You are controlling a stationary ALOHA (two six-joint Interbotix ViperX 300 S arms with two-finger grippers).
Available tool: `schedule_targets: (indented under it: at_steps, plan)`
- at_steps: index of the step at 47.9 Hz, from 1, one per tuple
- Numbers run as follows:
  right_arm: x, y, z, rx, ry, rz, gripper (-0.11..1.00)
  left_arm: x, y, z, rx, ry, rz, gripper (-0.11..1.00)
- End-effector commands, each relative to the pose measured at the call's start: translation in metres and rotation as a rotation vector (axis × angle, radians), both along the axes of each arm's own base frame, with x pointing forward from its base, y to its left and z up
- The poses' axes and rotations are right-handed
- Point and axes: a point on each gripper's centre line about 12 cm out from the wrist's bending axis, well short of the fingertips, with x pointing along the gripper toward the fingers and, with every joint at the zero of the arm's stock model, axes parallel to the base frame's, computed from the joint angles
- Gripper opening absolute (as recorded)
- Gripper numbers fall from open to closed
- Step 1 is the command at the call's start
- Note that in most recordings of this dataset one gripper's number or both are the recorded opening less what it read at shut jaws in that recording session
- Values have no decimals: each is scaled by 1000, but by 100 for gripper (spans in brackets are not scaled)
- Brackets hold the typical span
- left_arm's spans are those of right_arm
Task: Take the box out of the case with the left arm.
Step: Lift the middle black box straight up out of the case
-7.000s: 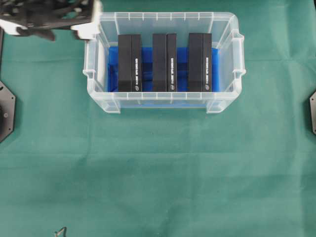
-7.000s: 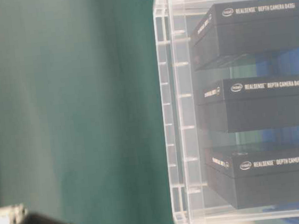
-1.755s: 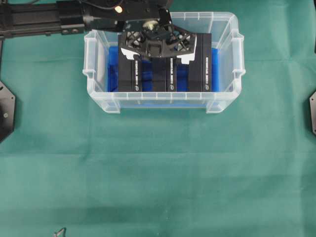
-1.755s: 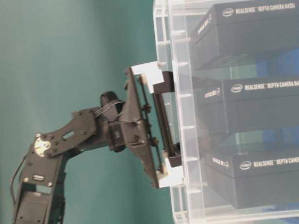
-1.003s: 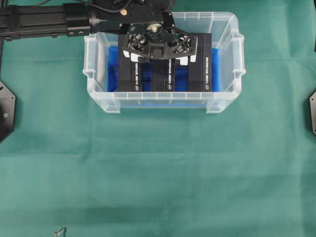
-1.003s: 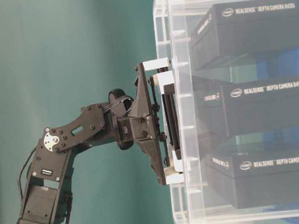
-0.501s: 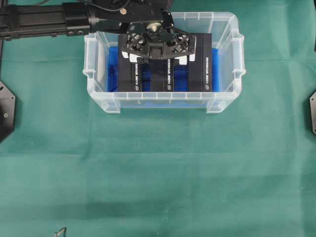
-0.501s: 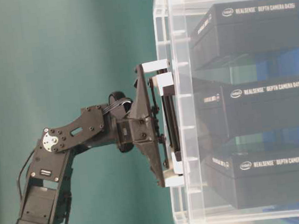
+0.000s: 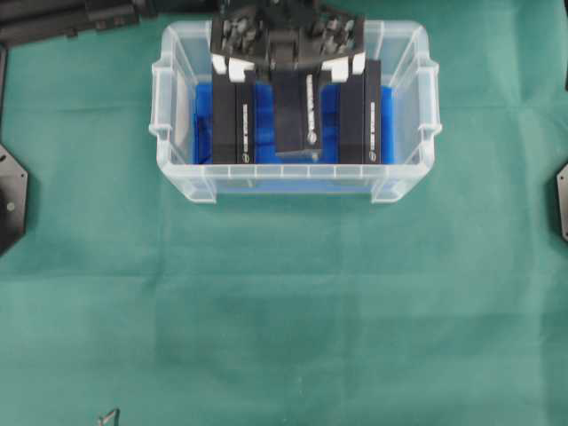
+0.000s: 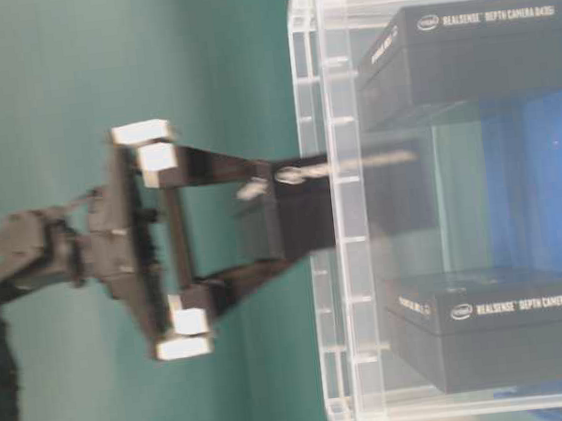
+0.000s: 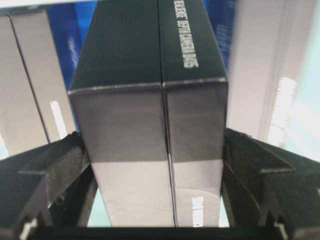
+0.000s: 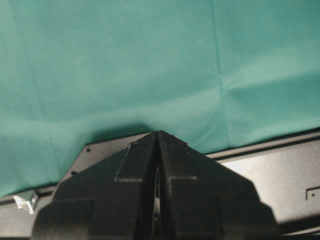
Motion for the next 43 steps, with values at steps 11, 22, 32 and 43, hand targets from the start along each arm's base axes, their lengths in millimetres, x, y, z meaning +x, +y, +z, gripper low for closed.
schedule_targets:
  at_steps: [11,22,32,43]
  plan:
    - [1,-1,6,-8,-23,-4,0,-2,5,75,27,-83,-2,63]
    - [1,-1,6,-10,-23,-5,0,-13,3,111,32,-99,0,62]
    - [1,-2,6,-14,-23,-6,0,-20,0,125,31,-98,-3,62]
    - [1,-2,6,-16,-22,-6,0,-19,-1,124,30,-97,-5,63]
